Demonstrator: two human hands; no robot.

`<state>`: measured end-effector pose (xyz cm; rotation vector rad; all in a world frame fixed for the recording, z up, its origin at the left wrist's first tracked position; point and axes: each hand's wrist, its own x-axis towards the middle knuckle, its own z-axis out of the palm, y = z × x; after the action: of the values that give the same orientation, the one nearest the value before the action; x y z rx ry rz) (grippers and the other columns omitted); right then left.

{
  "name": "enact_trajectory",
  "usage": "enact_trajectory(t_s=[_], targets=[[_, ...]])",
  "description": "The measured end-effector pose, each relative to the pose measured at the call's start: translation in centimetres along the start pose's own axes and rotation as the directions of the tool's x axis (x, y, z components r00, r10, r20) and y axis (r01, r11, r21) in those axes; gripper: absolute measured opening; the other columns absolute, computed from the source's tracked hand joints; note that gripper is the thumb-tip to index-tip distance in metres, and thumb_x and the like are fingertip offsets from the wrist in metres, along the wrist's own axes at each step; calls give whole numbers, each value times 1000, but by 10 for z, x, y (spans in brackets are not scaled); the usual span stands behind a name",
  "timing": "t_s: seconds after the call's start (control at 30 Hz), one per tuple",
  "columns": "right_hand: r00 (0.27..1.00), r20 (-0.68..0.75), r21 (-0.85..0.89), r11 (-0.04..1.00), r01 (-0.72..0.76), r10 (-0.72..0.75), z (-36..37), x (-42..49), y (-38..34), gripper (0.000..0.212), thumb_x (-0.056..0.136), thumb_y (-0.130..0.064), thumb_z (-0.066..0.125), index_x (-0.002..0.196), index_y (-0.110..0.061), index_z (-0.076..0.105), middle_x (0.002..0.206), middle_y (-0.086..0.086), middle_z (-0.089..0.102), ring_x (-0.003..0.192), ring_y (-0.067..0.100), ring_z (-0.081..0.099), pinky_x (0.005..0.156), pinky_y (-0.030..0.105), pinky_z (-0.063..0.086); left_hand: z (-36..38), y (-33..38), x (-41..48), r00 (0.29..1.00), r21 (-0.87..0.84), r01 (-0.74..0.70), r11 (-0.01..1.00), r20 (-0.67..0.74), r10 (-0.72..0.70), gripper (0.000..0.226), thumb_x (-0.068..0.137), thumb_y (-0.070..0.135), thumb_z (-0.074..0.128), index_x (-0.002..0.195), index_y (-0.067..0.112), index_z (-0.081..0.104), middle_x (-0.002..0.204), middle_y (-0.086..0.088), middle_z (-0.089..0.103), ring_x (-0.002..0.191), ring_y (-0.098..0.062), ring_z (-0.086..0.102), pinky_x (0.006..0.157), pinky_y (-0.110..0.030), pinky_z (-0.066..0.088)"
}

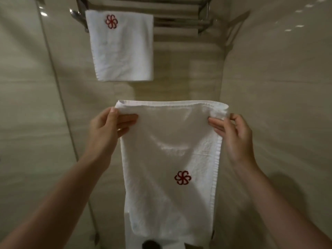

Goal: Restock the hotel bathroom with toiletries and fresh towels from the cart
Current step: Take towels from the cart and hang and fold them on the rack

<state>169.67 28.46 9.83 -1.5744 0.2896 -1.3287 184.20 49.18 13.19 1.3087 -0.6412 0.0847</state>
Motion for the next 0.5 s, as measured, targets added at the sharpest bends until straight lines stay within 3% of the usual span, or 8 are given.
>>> enact_trajectory(t_s=[0.1, 0.23, 0.3, 0.37, 0.43, 0.5], targets=[[996, 48, -86, 993, 83, -79, 13, 48, 10, 13, 95, -17, 52, 108, -17, 55, 108, -6, 69, 98, 0, 64, 87, 20, 51, 26, -1, 41, 993, 34, -98, 995, 64, 96, 28, 102, 22, 31, 99, 23, 59, 103, -2, 69, 97, -11, 66, 84, -30, 49], [985, 68, -185, 969, 166, -156, 24, 130, 17, 29, 95, -11, 47, 124, -9, 43, 130, -6, 58, 89, 9, 60, 71, 12, 45, 74, 7, 108, 974, 145, -200, 969, 141, 179, 11, 96, 24, 44, 92, 29, 53, 110, 0, 65, 104, -10, 61, 91, -40, 50], [976, 115, -246, 947, 208, -185, 29, 176, 20, 32, 95, -12, 47, 126, -11, 37, 138, -7, 51, 92, -6, 56, 64, 0, 40, 99, 14, 146, 966, 182, -232, 956, 155, 205, 6, 94, 26, 48, 96, 27, 53, 111, -1, 63, 103, -13, 60, 92, -44, 50], [960, 180, -290, 921, 260, -215, 36, 219, 21, 37, 95, -10, 47, 128, -9, 31, 144, -8, 41, 91, -10, 54, 61, -1, 37, 122, 21, 184, 963, 220, -256, 941, 147, 228, 14, 92, 26, 49, 105, 22, 52, 107, -2, 62, 100, -17, 60, 90, -47, 51], [937, 240, -318, 891, 324, -255, 41, 258, 22, 42, 94, -7, 47, 130, -6, 26, 149, -5, 34, 99, -4, 45, 63, 5, 36, 143, 26, 217, 955, 244, -289, 926, 136, 262, 21, 92, 27, 49, 112, 19, 49, 108, -2, 60, 96, -16, 60, 87, -44, 53], [910, 288, -319, 866, 386, -300, 49, 296, 22, 49, 93, -7, 49, 134, -6, 22, 151, -7, 30, 96, -8, 42, 64, 5, 35, 162, 27, 245, 934, 282, -356, 891, 132, 331, 28, 93, 23, 46, 121, 17, 44, 118, 0, 57, 96, -14, 57, 79, -31, 52]])
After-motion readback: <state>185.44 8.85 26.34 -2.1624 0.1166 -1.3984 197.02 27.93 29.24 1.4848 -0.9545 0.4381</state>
